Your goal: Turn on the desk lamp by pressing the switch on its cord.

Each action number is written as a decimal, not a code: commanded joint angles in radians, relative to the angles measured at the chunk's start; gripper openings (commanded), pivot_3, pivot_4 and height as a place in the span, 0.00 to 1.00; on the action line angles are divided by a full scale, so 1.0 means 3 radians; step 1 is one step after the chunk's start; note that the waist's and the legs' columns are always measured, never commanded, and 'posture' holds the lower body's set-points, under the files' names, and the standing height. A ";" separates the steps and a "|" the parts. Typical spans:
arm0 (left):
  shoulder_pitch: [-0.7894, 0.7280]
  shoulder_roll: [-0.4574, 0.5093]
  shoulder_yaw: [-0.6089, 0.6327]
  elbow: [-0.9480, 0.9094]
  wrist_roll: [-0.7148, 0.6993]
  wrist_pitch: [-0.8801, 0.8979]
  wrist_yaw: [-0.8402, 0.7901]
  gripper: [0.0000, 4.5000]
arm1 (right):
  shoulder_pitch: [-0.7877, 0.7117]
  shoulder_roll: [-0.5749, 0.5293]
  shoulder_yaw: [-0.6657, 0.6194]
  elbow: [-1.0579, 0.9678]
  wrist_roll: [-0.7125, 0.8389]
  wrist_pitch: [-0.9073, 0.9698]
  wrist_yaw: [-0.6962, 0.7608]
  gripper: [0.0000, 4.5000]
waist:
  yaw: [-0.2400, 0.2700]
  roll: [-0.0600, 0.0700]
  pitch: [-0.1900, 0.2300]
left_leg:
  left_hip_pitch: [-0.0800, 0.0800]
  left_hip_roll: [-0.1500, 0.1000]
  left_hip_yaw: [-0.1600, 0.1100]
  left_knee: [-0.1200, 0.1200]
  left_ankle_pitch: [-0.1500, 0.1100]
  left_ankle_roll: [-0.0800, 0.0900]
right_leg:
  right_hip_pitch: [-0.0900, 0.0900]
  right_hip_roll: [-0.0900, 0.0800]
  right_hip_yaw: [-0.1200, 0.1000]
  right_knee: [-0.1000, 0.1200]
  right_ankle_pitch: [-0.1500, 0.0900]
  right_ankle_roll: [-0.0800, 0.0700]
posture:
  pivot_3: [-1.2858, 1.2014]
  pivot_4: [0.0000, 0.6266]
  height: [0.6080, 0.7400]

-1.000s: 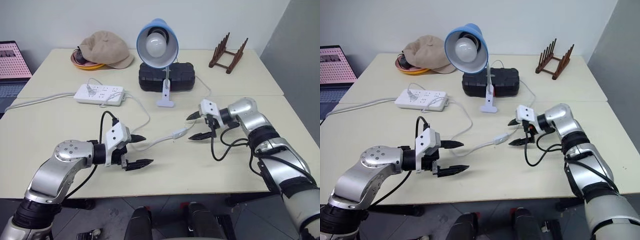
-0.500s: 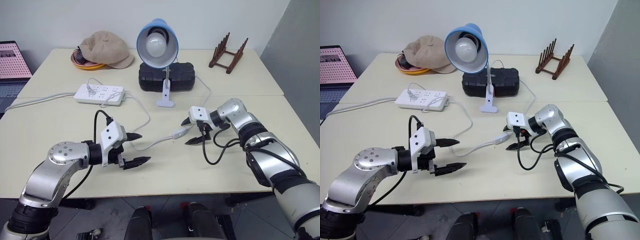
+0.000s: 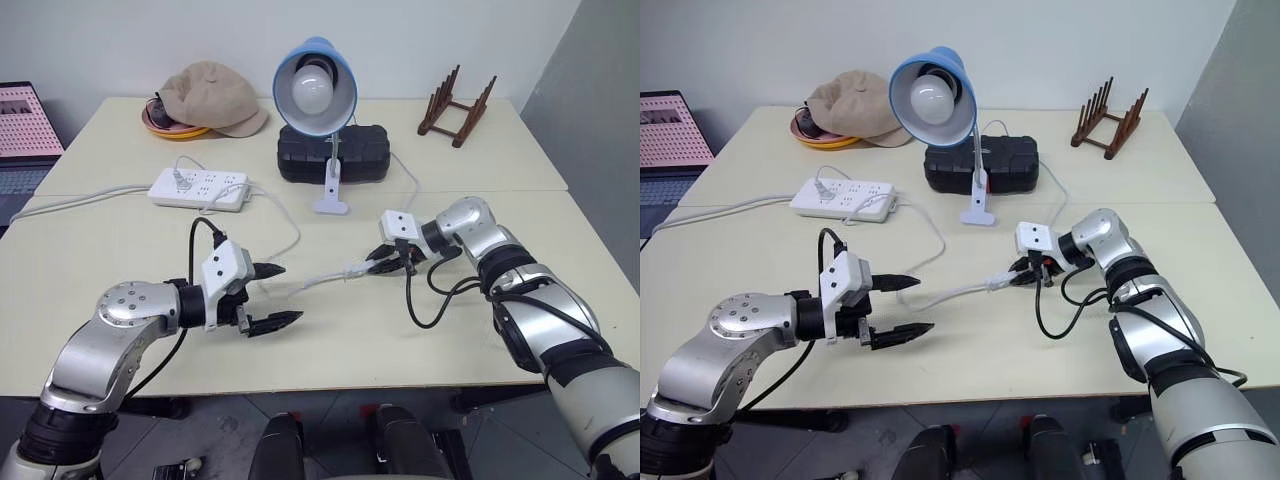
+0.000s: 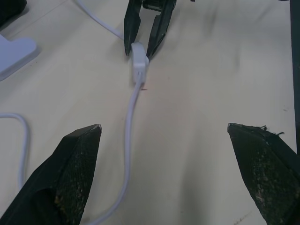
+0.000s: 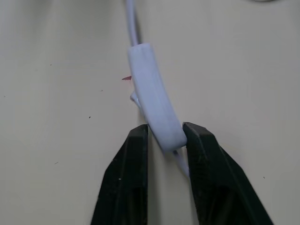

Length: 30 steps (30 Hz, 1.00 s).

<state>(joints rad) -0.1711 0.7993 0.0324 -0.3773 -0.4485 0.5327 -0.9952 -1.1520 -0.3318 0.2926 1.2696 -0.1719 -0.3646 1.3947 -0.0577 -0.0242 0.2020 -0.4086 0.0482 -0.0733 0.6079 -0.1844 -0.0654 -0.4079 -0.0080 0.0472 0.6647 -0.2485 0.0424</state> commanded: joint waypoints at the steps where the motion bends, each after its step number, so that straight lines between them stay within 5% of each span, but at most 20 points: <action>1: -0.0055 -0.0011 -0.0014 -0.0005 -0.0016 -0.0062 -0.0026 1.00 | -0.0021 -0.0006 -0.0145 -0.0045 0.0081 0.0011 0.0027 0.08 | 0.0000 0.0000 0.0000 | 0.0000 0.0000 0.0000 0.0000 0.0000 0.0000 | 0.0000 0.0000 0.0000 0.0000 0.0000 0.0000 | 0.52 0.24 1.00; 7: -0.0100 -0.0069 -0.0018 0.0053 -0.0101 0.0067 0.0002 1.00 | -0.0040 0.0032 -0.0335 -0.0063 0.0211 0.0254 0.0083 0.08 | 0.0000 0.0000 0.0000 | 0.0000 0.0000 0.0000 0.0000 0.0000 0.0000 | 0.0000 0.0000 0.0000 0.0001 0.0000 0.0000 | 0.52 0.24 1.00; 12: -0.0199 -0.0323 0.0363 0.0162 -0.0815 0.0878 0.0281 1.00 | -0.0128 0.0058 -0.0800 -0.0213 0.0717 0.1309 0.0216 0.08 | 0.0001 0.0000 0.0000 | 0.0000 0.0000 0.0000 0.0001 0.0000 0.0000 | 0.0000 0.0000 0.0000 0.0003 0.0001 0.0001 | 0.52 0.24 1.00; 21: -0.0557 -0.1031 0.0729 0.0423 -0.1803 0.1735 0.1043 1.00 | 0.0622 -0.0251 -0.1245 -0.2624 0.1979 0.4478 0.0126 0.08 | 0.0049 0.0000 0.0000 | -0.0002 -0.0002 -0.0011 0.0003 0.0000 0.0000 | 0.0004 0.0000 -0.0010 0.0004 0.0001 0.0001 | 0.52 0.24 1.00; 25: -0.0873 -0.1233 0.0751 0.0557 -0.2240 0.2026 0.1180 1.00 | 0.0990 -0.0501 -0.1158 -0.3516 0.2446 0.5253 0.0096 0.08 | 0.0061 0.0001 0.0000 | -0.0003 -0.0003 -0.0012 0.0005 0.0000 0.0000 | 0.0004 0.0000 -0.0010 0.0004 0.0001 0.0002 | 0.52 0.24 1.00; 30: -0.1098 -0.1306 0.0589 0.0663 -0.2355 0.2162 0.1153 1.00 | 0.1196 -0.0623 -0.1098 -0.3869 0.2669 0.5416 -0.0075 0.08 | 0.0030 0.0000 -0.0001 | -0.0002 -0.0004 -0.0010 0.0008 0.0000 0.0000 | 0.0005 0.0000 -0.0007 0.0002 0.0001 0.0003 | 0.52 0.24 1.00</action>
<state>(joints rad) -0.4879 0.4152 0.2274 -0.1777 -1.1319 1.1718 -0.6438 -0.7966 -0.5140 -0.0330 0.1576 0.5800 1.2428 1.3919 -0.0487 -0.0243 0.2018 -0.4091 0.0471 -0.0764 0.6104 -0.1844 -0.0654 -0.4064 -0.0078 0.0452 0.6653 -0.2481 0.0434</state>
